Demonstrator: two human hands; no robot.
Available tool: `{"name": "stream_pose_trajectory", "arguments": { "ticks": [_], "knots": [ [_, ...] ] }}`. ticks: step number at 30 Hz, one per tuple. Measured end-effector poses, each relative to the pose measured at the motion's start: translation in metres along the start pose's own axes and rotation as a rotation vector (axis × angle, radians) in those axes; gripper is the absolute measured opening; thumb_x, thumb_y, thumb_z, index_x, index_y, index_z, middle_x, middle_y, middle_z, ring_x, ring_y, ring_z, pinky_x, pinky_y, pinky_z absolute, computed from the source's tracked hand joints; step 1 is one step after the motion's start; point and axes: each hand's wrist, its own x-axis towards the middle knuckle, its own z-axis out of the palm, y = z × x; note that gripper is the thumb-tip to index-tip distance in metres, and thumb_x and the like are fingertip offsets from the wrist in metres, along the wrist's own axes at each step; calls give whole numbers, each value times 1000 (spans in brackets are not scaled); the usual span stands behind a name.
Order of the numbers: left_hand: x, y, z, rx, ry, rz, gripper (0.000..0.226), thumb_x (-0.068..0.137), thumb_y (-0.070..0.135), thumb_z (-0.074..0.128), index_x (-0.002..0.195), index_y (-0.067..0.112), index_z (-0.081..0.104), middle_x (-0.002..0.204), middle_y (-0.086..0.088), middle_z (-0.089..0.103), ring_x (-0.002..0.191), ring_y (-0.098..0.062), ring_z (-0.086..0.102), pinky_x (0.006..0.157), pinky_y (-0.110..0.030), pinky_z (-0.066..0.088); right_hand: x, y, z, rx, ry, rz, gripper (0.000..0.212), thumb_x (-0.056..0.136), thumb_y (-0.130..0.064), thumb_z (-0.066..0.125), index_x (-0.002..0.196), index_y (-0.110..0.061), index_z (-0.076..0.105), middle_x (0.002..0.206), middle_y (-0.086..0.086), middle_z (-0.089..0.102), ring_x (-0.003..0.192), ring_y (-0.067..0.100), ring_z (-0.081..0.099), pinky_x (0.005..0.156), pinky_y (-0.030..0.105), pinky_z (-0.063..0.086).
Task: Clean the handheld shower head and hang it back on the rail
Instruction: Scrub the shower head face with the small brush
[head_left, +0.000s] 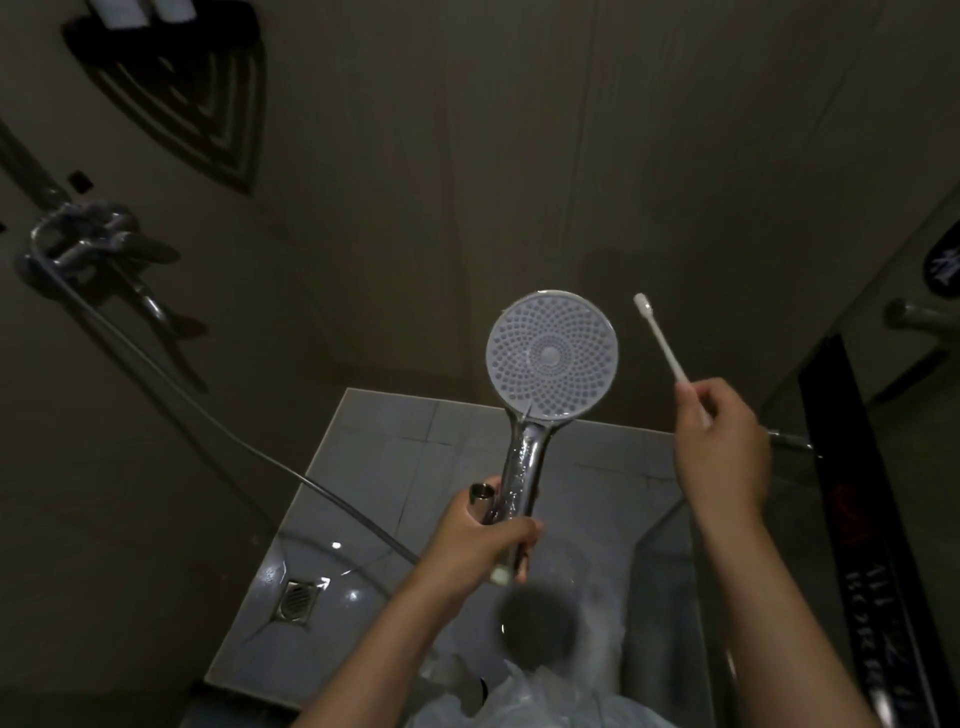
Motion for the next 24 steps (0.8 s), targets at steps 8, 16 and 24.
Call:
{"name": "stream_pose_trajectory", "arguments": {
  "ticks": [8, 16, 24],
  "knots": [
    [9, 6, 2, 13, 5, 28, 31, 79, -9, 62, 105, -16, 48, 60, -9, 51, 39, -16, 50, 40, -23, 44, -9, -11, 4, 229, -358, -107, 27, 92, -27, 55, 66, -19, 54, 55, -5, 44, 52, 4, 38, 50, 25, 30],
    [6, 4, 2, 2, 27, 47, 28, 79, -10, 61, 102, -16, 47, 60, -11, 51, 39, -17, 50, 40, -23, 44, -6, -6, 8, 129, -337, -54, 32, 92, -32, 55, 66, -12, 55, 52, -2, 44, 52, 10, 40, 53, 30, 31],
    [-1, 4, -1, 19, 57, 53, 28, 81, -6, 62, 105, -12, 50, 60, -10, 55, 37, -15, 51, 34, -13, 33, -8, -3, 3, 31, -128, -30, 30, 93, -35, 52, 73, -14, 58, 56, -2, 51, 63, 26, 53, 57, 36, 41]
  ]
}}
